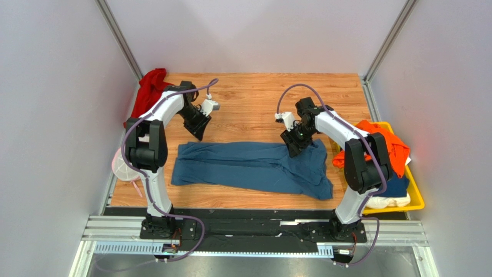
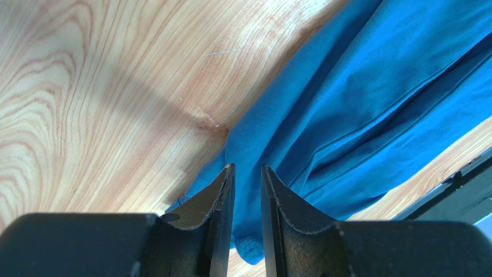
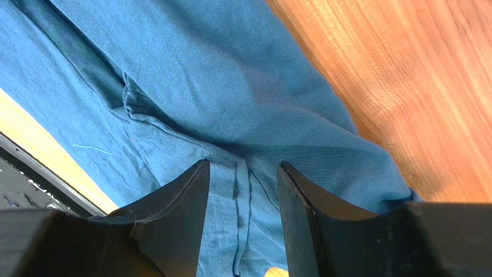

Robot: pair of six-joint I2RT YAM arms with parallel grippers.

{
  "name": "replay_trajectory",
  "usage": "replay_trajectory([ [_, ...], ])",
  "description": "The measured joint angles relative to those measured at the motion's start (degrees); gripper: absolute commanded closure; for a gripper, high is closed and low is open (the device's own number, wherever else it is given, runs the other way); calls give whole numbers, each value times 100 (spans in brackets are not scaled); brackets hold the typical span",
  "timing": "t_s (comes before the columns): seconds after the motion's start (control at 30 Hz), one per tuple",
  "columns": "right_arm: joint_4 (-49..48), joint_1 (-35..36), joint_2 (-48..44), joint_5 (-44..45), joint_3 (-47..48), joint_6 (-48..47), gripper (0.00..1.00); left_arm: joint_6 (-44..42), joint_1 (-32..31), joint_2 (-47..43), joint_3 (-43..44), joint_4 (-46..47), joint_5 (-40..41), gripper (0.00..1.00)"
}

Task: Fold and stack the t-shirts
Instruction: Fold the other side of the tshirt into a rectangle

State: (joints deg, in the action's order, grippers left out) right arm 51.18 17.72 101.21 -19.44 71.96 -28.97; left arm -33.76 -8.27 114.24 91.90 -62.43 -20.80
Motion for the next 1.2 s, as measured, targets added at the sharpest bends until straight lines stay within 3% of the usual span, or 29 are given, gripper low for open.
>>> replay_trajectory([
  [0.37, -28, 286, 4, 4, 0, 2, 52, -2, 0, 44, 0, 7, 90, 69],
  [0.47, -74, 354, 4, 7, 0, 4, 61, -2, 0, 48, 0, 9, 111, 69],
  [0.6, -120, 389, 4, 35, -2, 2, 89, -4, 0, 48, 0, 11, 157, 70],
  [0.73, -144, 398, 4, 57, -52, 22, 100, -11, 0, 48, 0, 13, 186, 70],
  [0.97, -111, 424, -129, 120, -317, 24, 100, -11, 0, 48, 0, 11, 186, 70],
  [1.2, 173, 664, -935, 157, -417, 48, 100, -11, 0, 48, -15, 11, 186, 70],
])
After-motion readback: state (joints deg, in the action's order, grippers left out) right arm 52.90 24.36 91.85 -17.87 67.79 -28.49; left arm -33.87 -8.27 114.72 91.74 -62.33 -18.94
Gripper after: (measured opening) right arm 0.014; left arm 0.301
